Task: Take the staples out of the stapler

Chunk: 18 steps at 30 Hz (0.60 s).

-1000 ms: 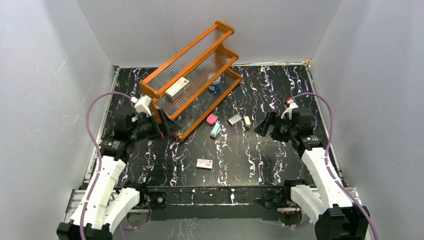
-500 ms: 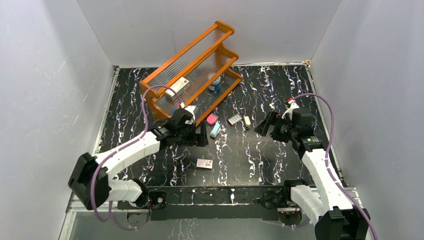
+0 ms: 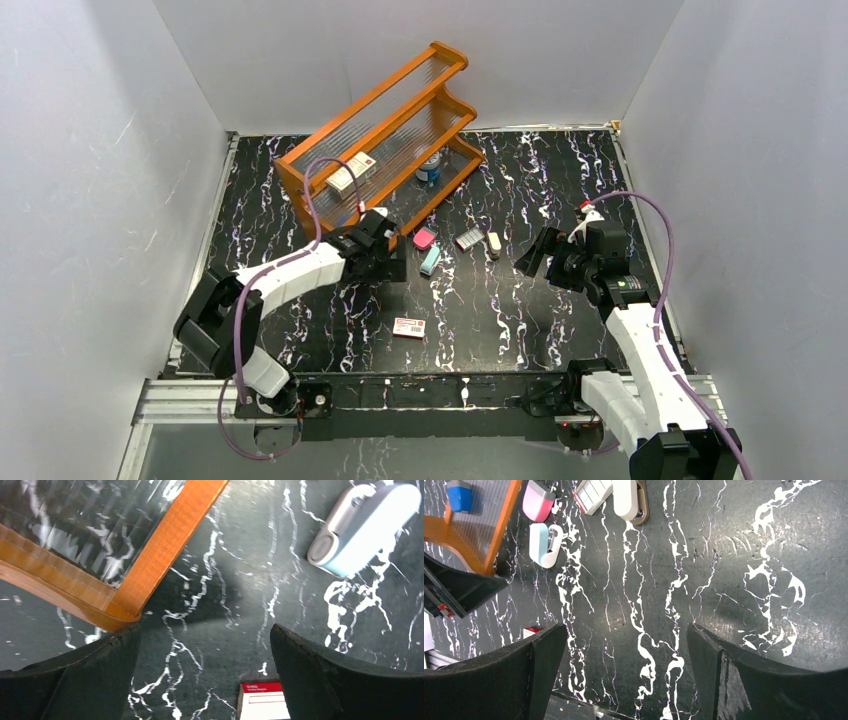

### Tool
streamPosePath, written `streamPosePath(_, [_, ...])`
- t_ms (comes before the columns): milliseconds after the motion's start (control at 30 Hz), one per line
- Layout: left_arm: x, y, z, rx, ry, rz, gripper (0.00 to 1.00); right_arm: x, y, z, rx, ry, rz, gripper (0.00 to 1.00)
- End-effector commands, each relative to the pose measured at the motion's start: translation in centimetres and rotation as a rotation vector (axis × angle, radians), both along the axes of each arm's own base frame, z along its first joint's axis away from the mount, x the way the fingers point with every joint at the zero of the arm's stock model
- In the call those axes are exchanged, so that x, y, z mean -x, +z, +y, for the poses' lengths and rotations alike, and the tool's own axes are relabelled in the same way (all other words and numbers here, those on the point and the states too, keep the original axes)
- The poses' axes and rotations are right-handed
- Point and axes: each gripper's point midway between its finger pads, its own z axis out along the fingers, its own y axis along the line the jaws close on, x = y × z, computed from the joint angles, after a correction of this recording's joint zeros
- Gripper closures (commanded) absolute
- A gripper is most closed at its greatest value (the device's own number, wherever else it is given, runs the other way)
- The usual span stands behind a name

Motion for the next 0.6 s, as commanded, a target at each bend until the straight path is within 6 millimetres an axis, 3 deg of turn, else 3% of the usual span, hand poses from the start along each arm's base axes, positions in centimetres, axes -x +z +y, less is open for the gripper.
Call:
streamPosePath(0, [-1.8, 0.7, 5.3, -0.03, 0.167, -0.007, 0.03, -0.9, 2.2, -0.3, 0.002, -0.021, -0.053, 0.01])
streamPosePath(167, [-3.8, 1.1, 10.6, 0.037, 0.258, 0.008, 0.02, -0.9, 2.1, -0.2, 0.004, -0.018, -0.045, 0.01])
streamPosePath(400, [-8.3, 1.6, 17.8, 0.017, 0.38, 0.019, 0.02, -0.6, 1.9, -0.3, 0.009, -0.014, -0.029, 0.01])
streamPosePath(533, [-9.5, 1.0, 20.1, 0.055, 0.443, 0.053, 0.03, -0.4, 1.9, -0.5, 0.024, -0.011, -0.029, 0.01])
streamPosePath(567, [-9.5, 1.1, 19.6, 0.091, 0.425, 0.053, 0.03, -0.3, 1.9, -0.6, 0.028, -0.014, -0.028, 0.01])
